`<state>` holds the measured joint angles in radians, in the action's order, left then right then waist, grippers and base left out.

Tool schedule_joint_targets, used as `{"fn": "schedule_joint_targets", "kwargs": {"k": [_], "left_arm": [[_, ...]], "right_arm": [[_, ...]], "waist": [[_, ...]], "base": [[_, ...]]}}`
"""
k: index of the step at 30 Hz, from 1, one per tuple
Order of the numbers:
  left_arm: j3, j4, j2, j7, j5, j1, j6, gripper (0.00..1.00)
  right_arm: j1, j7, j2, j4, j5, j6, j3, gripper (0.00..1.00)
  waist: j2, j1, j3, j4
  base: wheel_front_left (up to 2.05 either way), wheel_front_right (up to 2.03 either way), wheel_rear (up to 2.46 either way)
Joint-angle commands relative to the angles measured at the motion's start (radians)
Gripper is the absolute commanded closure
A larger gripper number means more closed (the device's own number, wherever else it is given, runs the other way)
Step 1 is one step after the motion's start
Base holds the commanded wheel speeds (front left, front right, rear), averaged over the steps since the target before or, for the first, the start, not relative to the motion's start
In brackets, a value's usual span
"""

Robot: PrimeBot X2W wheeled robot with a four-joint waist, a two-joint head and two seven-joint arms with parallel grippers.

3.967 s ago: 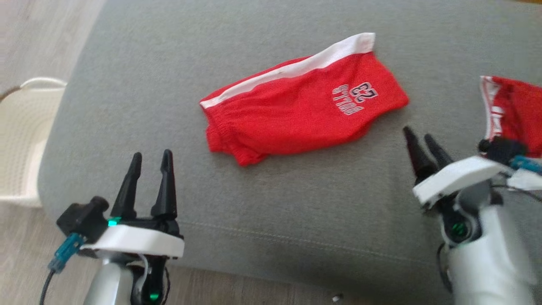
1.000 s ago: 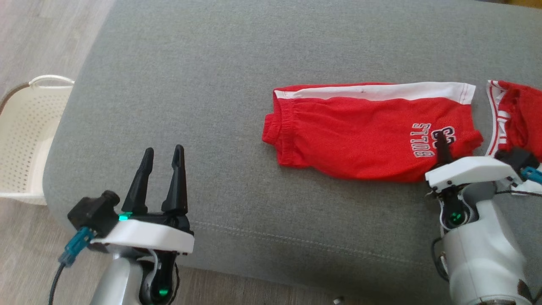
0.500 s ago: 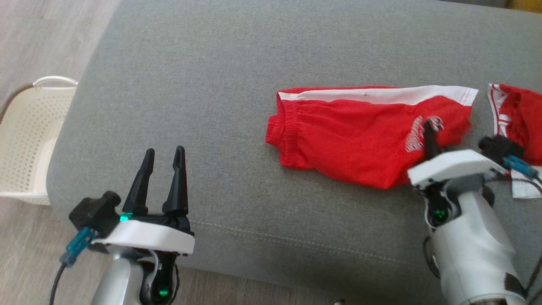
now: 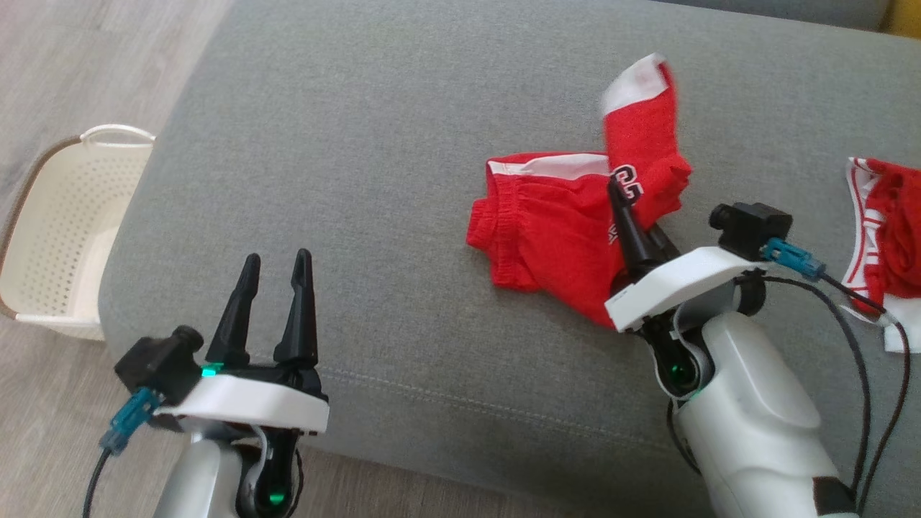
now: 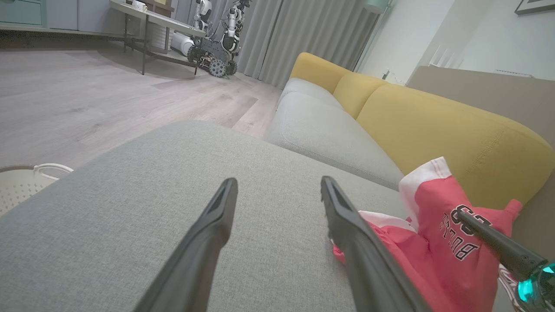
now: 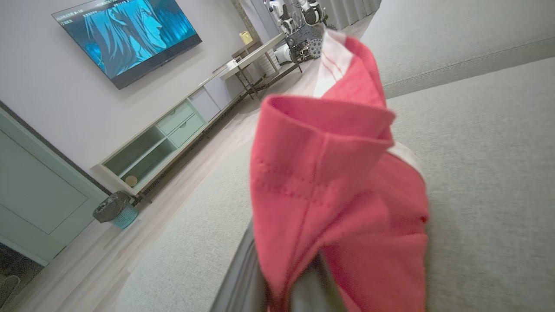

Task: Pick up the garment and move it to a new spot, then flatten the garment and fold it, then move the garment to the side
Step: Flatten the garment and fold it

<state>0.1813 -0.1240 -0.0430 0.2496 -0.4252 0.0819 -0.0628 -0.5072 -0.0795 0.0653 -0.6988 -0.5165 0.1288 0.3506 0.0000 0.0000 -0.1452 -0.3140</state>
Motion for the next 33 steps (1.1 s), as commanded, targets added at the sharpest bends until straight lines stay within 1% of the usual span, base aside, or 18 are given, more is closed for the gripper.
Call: {"fn": "schedule_joint_targets", "kwargs": {"k": [1,8,14,18,19,20,21,22,33], "left_arm": [[-0.033,0.030,-0.007,0.012,0.005,0.014,-0.007,0.00],[-0.029,0.031,-0.007,0.012,0.001,0.010,-0.006,0.00],[-0.019,0.030,-0.007,0.012,-0.006,0.011,-0.003,0.00],[-0.014,0.028,-0.007,0.012,-0.010,0.010,-0.001,0.00],[-0.014,0.028,-0.007,0.012,-0.010,0.009,-0.001,0.00],[-0.014,0.027,-0.007,0.012,-0.011,0.008,-0.001,0.00],[-0.014,0.027,-0.007,0.012,-0.011,0.008,-0.001,0.00],[-0.013,0.026,-0.007,0.012,-0.011,0.007,-0.002,0.00],[-0.010,0.024,-0.007,0.012,-0.007,0.003,-0.003,0.00]], "right_arm": [[-0.012,0.001,-0.015,0.045,-0.009,0.002,0.028,1.00],[-0.010,0.018,-0.015,0.060,-0.001,0.002,0.079,1.00],[-0.012,0.044,-0.015,0.022,-0.001,0.002,0.103,1.00],[-0.020,0.034,-0.015,0.004,0.005,0.002,0.136,1.00],[-0.023,0.029,-0.015,0.001,0.012,0.002,0.145,0.64],[-0.026,0.022,-0.015,-0.001,0.018,0.002,0.154,0.03],[-0.026,0.022,-0.015,-0.001,0.018,0.002,0.154,0.03],[-0.029,0.015,-0.015,-0.010,0.028,0.002,0.166,0.00],[-0.056,-0.031,-0.015,-0.045,0.080,0.002,0.200,0.00]], "waist": [[0.0000,0.0000,0.001,-0.005],[0.0000,0.0000,-0.004,-0.030],[0.0000,0.0000,-0.012,-0.054],[0.0000,0.0000,-0.016,-0.067],[0.0000,0.0000,-0.016,-0.070],[0.0000,0.0000,-0.017,-0.072],[0.0000,0.0000,-0.017,-0.072],[0.0000,0.0000,-0.017,-0.076],[0.0000,0.0000,-0.015,-0.084]], "base": [[0.00,0.00,0.00],[0.00,0.00,0.00],[0.00,0.00,0.00],[0.00,0.00,0.00],[0.00,0.00,0.00],[0.00,0.00,0.00],[0.00,0.00,0.00],[0.00,0.00,0.00],[0.00,0.00,0.00]]}}
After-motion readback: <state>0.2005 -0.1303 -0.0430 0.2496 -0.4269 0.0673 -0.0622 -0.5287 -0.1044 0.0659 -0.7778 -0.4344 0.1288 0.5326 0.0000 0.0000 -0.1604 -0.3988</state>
